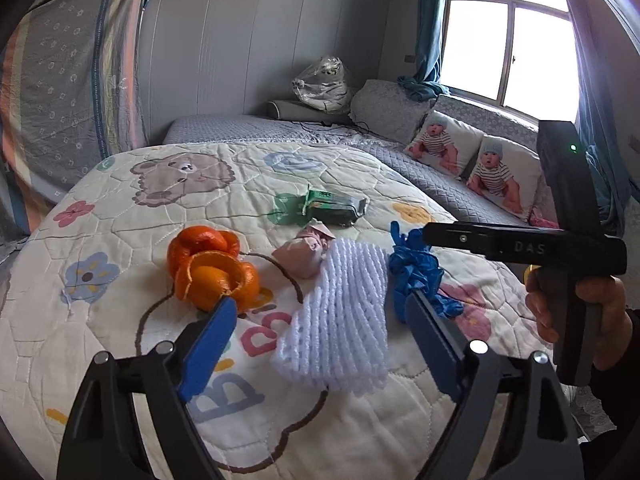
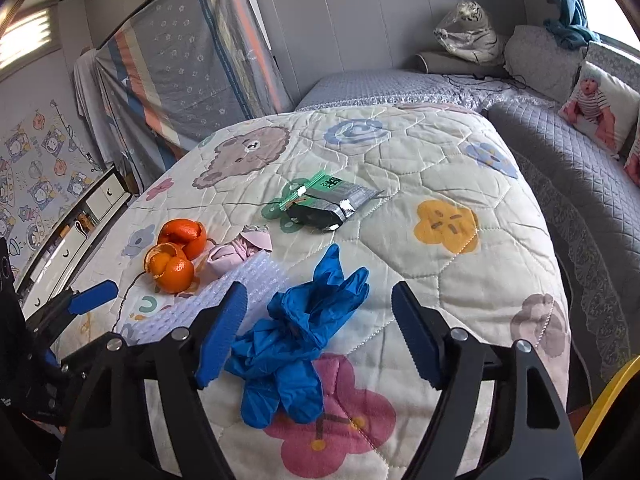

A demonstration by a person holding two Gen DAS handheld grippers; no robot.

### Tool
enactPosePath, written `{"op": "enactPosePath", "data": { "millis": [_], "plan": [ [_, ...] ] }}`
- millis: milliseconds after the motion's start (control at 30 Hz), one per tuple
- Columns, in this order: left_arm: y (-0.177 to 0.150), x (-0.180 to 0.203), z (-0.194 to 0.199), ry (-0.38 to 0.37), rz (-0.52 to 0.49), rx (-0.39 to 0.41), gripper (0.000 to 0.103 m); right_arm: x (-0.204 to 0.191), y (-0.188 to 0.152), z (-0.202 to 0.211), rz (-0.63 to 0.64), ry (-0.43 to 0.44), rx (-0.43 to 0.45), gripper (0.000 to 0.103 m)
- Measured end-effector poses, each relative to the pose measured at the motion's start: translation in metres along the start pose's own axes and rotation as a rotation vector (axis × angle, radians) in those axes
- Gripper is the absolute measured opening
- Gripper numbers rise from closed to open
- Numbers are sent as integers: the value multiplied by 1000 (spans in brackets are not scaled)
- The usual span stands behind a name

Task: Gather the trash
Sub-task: 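Grasp another white knit mesh with the left gripper while the right grasps the blue glove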

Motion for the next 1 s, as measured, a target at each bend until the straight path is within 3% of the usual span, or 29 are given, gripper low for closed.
{"op": "enactPosePath", "data": {
  "millis": [233, 500, 667, 833, 1000],
  "plan": [
    [-8, 3, -29, -17, 21, -104, 66, -1, -1, -26, -19, 10, -64, 60],
    [-15, -4, -43, -29, 63, -162, 46, 2, -3, -41, -50, 36, -110, 38],
    [-12, -1, -44, -14, 43, -167, 30, -2, -3, -39, -30, 30, -102, 17],
    [-9, 8, -36, -10, 2, -151, 10, -4, -1, -32, -5, 15, -78, 7],
    [-9, 17, -34, -9, -40, -149, 7, 0, 1, -23, -5, 4, -50, 5]
  ]
}}
Point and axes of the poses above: each gripper's, at about its wrist camera, not at the fingertips, and z roughly against the way its jaws point, x to its right, y to its top, the point moved 5 cm from there along -z, roughly the way its jaws point, and after that the axes turned 8 degrees about -y, right-handed, at the moved point
